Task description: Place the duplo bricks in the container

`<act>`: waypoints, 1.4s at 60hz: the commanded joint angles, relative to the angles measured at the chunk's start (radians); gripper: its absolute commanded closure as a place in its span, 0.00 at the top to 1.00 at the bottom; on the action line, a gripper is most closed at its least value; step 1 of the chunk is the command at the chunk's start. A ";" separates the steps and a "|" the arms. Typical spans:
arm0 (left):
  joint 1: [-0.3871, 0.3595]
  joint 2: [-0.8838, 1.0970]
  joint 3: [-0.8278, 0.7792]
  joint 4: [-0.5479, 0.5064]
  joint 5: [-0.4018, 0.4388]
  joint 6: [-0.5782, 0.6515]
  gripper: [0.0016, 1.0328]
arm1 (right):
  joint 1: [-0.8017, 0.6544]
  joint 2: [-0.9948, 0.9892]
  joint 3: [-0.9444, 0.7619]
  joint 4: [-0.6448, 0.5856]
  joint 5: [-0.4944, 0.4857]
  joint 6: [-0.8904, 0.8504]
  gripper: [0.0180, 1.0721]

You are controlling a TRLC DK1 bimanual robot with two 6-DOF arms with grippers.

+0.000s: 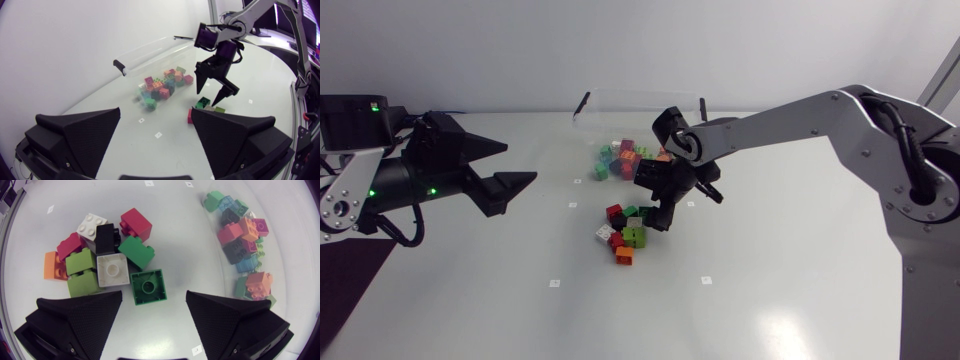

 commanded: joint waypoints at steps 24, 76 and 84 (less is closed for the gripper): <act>-0.061 0.130 -0.038 -0.205 0.036 0.218 0.95 | 0.022 0.087 0.077 -0.100 -0.017 -0.052 0.34; -0.385 0.484 -0.018 0.177 -0.130 0.046 0.95 | -0.101 -0.404 -0.297 -0.060 -0.202 0.050 0.30; -0.406 0.472 0.036 0.029 -0.047 0.232 0.94 | -0.115 -0.424 -0.322 -0.059 -0.208 0.047 0.30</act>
